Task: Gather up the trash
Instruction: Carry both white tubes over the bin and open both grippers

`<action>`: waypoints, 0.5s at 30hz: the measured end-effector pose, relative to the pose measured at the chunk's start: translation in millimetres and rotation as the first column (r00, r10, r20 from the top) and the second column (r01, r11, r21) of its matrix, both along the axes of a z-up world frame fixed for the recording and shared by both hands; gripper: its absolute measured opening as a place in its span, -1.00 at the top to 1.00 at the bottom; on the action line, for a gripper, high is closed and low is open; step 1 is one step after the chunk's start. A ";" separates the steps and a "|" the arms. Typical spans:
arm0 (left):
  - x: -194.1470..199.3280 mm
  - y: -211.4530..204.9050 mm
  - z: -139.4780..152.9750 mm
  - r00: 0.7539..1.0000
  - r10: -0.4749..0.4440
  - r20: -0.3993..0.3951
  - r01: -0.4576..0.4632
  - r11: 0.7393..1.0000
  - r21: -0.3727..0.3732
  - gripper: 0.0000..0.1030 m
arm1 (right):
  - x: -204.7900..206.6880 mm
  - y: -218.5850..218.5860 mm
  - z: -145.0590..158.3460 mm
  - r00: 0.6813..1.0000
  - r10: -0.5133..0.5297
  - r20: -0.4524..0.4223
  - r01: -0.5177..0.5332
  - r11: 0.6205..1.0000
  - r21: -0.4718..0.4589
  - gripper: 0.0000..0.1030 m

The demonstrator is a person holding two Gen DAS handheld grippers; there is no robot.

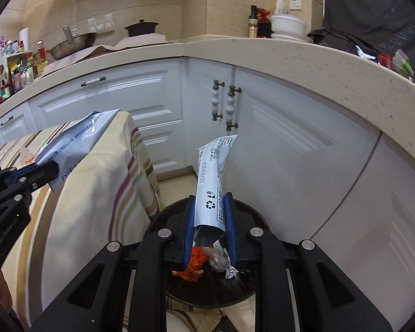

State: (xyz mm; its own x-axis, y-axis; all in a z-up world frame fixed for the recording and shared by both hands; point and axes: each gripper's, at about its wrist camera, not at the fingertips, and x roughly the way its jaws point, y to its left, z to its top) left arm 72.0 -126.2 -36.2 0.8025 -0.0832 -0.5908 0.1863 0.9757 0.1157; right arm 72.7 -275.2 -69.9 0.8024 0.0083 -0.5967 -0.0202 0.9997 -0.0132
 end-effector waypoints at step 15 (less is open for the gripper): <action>11.5 -31.0 -13.5 0.999 -0.019 -0.034 0.019 1.000 0.003 -0.09 | 0.7 -33.7 -11.5 0.994 -0.106 0.020 0.106 0.994 0.018 -0.09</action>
State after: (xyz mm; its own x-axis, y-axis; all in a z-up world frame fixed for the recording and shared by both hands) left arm 83.5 -157.2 -49.7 0.7802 -0.0961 -0.6182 0.2089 0.9714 0.1126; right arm 73.4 -308.9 -81.3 0.8115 -0.0677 -0.5804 0.0859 0.9963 0.0040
